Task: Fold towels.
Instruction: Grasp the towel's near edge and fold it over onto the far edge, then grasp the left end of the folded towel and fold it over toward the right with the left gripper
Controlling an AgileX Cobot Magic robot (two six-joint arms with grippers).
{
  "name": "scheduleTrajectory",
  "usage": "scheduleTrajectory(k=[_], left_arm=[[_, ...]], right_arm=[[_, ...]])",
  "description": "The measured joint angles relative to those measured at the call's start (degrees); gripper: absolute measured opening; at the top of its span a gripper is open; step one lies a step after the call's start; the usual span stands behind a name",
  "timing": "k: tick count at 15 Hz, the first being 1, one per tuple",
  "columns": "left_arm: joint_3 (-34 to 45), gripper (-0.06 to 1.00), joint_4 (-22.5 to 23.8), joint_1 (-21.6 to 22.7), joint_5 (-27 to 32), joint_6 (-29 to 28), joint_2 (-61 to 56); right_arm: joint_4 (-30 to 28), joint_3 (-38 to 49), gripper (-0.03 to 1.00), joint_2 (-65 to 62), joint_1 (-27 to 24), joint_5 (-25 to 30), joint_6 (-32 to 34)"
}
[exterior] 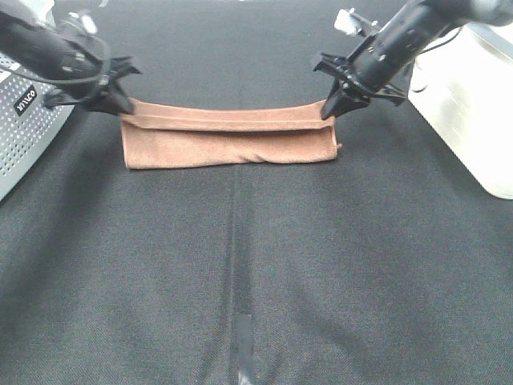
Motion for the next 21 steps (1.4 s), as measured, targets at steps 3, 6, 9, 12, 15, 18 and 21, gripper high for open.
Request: scheduleTrajectory(k=[3,6,9,12,15,18,21], left_arm=[[-5.0,0.01,-0.7,-0.9,0.1,0.0,5.8],[-5.6,0.11,-0.5,-1.5,0.3,0.0,7.3],[-5.7,0.7,-0.2,-1.5,0.9,-0.3,7.4],[-6.2,0.86,2.1,-1.5,1.5,-4.1,7.3],[-6.3,0.87,6.2,-1.5,2.1,-9.0,7.4],[-6.4,0.87,5.1,-1.8,2.1,-9.2,8.1],[-6.7,0.73,1.6,-2.3,1.3,-9.2,9.5]], right_arm=[[-4.6,-4.4,0.0,5.3,0.0,0.1,2.3],[-6.5,-4.5,0.02,6.4,0.0,0.1,3.0],[-6.5,-5.8,0.52,6.4,0.0,2.2,4.6],[-6.6,-9.9,0.82,6.2,0.0,7.9,4.8],[-6.6,-11.0,0.85,6.1,0.0,9.6,4.8],[-6.6,-11.1,0.85,6.1,0.0,9.7,4.8],[-6.7,-11.1,0.85,6.1,0.0,10.0,4.8]])
